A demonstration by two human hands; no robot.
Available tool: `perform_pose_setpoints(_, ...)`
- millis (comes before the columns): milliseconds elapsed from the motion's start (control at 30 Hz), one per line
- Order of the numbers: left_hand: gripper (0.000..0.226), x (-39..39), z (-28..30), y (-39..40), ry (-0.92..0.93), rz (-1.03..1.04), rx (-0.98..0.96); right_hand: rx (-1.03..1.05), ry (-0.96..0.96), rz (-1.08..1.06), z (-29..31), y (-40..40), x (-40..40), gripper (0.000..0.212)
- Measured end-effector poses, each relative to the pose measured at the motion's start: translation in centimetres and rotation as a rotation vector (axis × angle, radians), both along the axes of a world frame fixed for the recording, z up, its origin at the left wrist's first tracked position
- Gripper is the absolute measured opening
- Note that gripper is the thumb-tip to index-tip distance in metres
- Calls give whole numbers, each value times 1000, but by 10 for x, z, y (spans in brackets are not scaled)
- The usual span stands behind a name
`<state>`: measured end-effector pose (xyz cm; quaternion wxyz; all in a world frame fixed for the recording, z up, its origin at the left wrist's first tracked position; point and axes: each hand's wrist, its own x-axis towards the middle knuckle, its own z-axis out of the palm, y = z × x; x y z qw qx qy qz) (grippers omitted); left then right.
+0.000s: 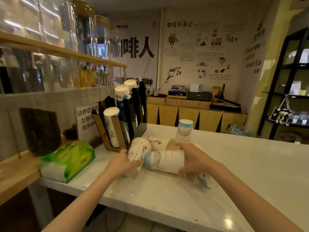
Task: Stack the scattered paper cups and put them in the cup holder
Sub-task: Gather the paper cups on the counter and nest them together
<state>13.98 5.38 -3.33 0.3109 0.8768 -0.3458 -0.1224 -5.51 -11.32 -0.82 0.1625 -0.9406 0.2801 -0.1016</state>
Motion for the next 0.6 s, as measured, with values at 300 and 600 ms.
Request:
perform_pose_setpoints(300, 83, 3, -4, 14, 147, 74, -267, 336, -541, 42, 52, -9, -12, 90)
perform_pose_setpoints(600, 84, -22, -19, -9, 195, -83, -581, 496, -996, -51, 85, -2, -14, 79)
